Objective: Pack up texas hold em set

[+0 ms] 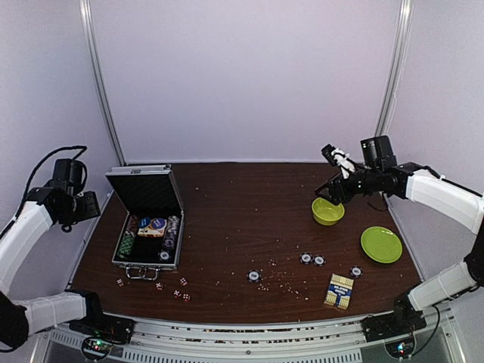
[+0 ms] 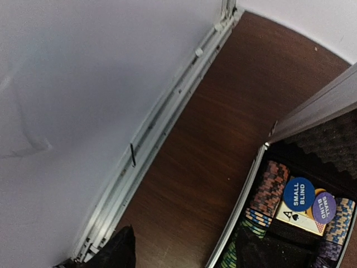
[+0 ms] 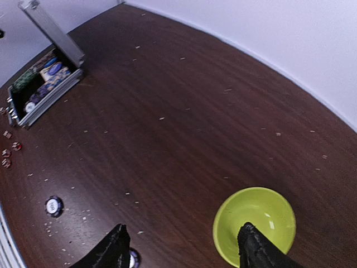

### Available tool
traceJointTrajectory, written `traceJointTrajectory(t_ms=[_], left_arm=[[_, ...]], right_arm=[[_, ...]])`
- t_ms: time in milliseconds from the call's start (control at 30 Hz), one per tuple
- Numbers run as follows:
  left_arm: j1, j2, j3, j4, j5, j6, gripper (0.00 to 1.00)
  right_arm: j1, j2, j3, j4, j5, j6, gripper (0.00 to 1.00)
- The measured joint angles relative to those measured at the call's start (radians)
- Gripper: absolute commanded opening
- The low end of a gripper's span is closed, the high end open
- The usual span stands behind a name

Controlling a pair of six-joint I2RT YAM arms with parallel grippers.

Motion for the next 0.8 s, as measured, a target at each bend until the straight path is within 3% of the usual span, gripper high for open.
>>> traceJointTrajectory(t_ms=[333, 467, 800], left_arm=[[0.039, 0.232, -0.130, 0.103, 0.319, -0.096, 0.73], [0.040, 0.288, -0.165, 0.167, 0.430, -0.115, 0.85], [0.043, 0.338, -0.169, 0.265, 0.510, -0.123, 0.92]], right_arm=[[0.142, 0.040, -0.052, -0.003, -0.169, -0.095, 0.62], [0.152, 0.041, -0.052, -0.003, -0.191, -0.114, 0.62], [0.158, 0.031, -0.053, -0.009, -0.197, -0.163, 0.63]])
